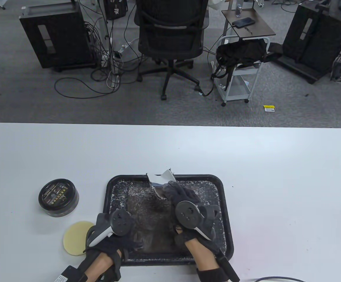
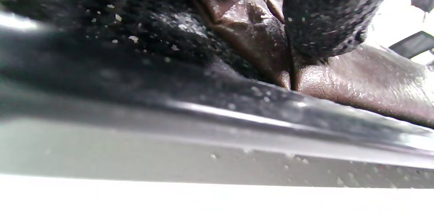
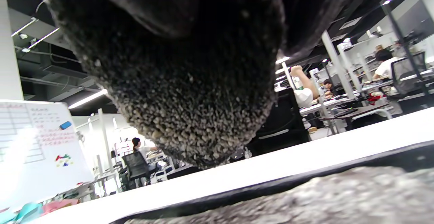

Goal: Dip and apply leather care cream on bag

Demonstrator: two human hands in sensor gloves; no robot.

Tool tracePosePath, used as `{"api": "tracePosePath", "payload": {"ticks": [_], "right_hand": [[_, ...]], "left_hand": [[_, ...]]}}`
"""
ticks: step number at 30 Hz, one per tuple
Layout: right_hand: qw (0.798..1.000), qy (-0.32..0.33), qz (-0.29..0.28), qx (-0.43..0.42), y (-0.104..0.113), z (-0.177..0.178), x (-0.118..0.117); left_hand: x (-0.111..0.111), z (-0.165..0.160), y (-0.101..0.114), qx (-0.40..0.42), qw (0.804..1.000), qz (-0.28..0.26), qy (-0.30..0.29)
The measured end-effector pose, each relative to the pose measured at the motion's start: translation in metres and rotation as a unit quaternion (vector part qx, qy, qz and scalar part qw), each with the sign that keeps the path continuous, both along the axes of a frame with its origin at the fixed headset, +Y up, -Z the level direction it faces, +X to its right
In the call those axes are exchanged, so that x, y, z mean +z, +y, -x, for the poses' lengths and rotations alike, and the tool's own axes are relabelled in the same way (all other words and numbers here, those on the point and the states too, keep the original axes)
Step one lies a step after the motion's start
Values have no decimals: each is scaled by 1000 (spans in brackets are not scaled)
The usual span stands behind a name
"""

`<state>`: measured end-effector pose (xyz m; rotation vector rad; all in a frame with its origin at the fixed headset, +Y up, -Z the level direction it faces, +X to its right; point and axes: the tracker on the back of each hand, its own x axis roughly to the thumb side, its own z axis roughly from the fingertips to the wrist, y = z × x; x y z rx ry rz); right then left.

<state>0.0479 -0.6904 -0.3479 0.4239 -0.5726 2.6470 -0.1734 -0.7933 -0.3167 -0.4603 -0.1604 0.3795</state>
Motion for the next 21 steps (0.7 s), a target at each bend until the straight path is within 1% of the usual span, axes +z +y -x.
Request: {"api": "tracePosePath", "payload": {"ticks": [4, 7, 11, 14, 15, 19, 21], "right_hand": [[999, 33, 18, 32, -9, 30, -5], [996, 51, 27, 72, -20, 53, -7], [986, 64, 40, 147, -34, 73, -9], [977, 70, 59, 194, -44, 81, -11], [972, 73, 74, 211, -48, 83, -13], [963, 84, 116, 228, -54, 86, -17], [953, 87, 146, 250, -57, 88, -21]], "left_hand": [[-2, 5, -5, 23, 1000, 19, -2], [-3, 8, -8, 33, 999, 30, -2], [-3, 8, -9, 33, 999, 38, -4], [-2, 8, -9, 34, 999, 40, -3], [-2, 8, -9, 36, 999, 41, -3], [-1, 8, -9, 38, 998, 44, -1], [-1, 7, -9, 39, 998, 46, 1]]}}
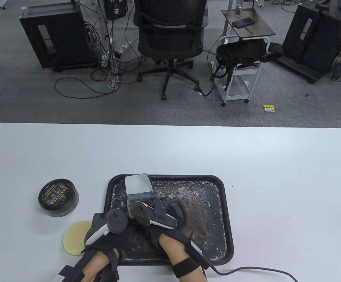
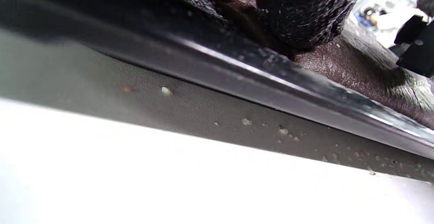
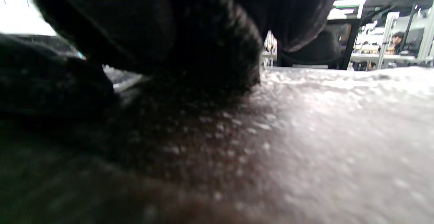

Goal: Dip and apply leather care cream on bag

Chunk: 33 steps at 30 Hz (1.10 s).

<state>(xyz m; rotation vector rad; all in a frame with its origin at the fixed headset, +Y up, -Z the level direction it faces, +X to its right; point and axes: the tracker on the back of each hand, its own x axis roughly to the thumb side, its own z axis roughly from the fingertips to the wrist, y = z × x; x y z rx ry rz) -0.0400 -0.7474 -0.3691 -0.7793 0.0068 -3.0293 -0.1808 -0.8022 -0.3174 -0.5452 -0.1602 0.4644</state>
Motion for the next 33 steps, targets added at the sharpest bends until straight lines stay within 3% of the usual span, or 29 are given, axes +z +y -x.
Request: {"api": "tracePosePath", "payload": {"ticks": [6, 14, 25, 33], "right_hand": [[999, -13, 39, 35, -10, 5, -10], [997, -15, 47, 54, -23, 13, -12], [997, -20, 39, 56, -21, 8, -16], [994, -66, 61, 68, -19, -15, -24]], "left_hand": [[1, 0, 0, 3, 1000, 2, 3], [1, -1, -1, -1, 1000, 1, 3], [2, -3, -1, -8, 1000, 8, 4], [4, -4, -2, -12, 1000, 13, 5]]}}
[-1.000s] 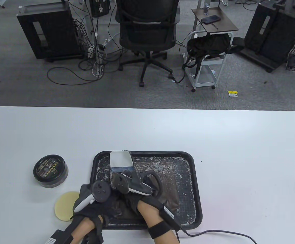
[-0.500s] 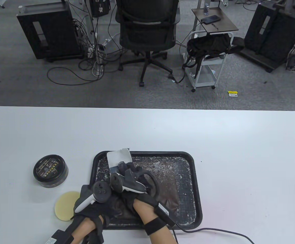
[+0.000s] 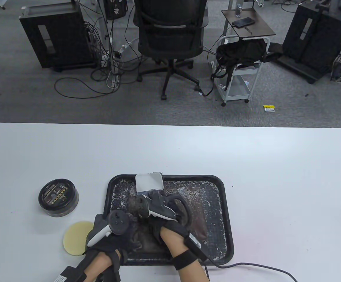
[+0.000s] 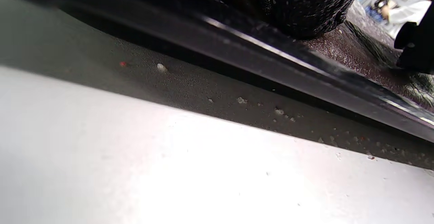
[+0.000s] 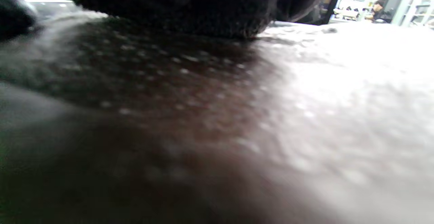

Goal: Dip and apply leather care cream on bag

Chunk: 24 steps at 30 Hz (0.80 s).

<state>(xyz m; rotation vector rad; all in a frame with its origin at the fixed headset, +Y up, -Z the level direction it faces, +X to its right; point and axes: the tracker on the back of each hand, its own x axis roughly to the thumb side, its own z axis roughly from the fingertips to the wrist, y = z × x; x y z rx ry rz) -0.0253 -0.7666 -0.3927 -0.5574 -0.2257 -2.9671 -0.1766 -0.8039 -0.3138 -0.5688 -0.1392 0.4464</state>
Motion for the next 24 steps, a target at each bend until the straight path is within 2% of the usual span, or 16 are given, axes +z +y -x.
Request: {"api": "tracePosePath", "payload": {"ticks": [16, 24], "right_hand": [[996, -74, 4, 47, 12, -49, -8], [990, -138, 32, 0, 18, -94, -13]], "left_hand": [[1, 0, -1, -3, 1000, -6, 0], [1, -1, -2, -4, 1000, -9, 1]]}}
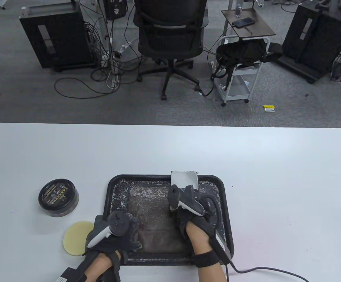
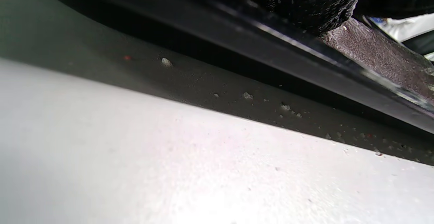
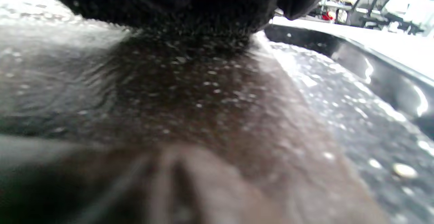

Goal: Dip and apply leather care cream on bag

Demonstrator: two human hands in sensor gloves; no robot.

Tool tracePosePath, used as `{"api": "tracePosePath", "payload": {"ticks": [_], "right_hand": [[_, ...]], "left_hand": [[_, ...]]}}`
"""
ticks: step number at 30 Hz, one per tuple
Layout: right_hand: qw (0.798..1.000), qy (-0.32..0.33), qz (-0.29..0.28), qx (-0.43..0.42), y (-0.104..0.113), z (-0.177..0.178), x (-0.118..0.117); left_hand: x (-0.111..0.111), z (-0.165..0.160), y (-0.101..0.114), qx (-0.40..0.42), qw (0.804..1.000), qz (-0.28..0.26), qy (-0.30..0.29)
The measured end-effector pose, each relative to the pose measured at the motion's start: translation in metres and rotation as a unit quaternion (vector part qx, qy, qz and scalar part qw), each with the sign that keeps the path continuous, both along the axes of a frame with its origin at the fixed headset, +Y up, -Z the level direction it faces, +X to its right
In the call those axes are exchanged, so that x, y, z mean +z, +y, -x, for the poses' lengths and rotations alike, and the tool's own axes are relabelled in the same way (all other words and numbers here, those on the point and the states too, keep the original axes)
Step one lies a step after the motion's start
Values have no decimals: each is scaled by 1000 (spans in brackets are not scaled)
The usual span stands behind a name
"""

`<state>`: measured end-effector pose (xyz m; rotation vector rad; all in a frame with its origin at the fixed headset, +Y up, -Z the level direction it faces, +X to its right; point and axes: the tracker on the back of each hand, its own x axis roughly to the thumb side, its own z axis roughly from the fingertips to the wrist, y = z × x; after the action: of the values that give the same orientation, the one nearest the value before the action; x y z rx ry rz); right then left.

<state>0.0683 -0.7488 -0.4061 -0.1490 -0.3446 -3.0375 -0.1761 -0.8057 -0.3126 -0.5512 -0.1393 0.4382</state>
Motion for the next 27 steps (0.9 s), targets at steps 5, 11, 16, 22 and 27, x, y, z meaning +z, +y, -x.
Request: {"api": "tracePosePath", "payload": {"ticks": [5, 11, 16, 22, 27], "right_hand": [[1000, -28, 6, -6, 1, -21, -2], [998, -56, 18, 0, 1, -35, -2], [997, -67, 27, 7, 1, -39, 0], [998, -48, 22, 40, -1, -20, 5], [998, -18, 14, 67, -1, 7, 12]], "left_hand": [[1, 0, 0, -5, 1000, -6, 2], [2, 0, -1, -9, 1000, -11, 6], [2, 1, -1, -17, 1000, -17, 13], [2, 2, 0, -29, 999, -22, 27], [2, 2, 0, -26, 999, -23, 26]]}}
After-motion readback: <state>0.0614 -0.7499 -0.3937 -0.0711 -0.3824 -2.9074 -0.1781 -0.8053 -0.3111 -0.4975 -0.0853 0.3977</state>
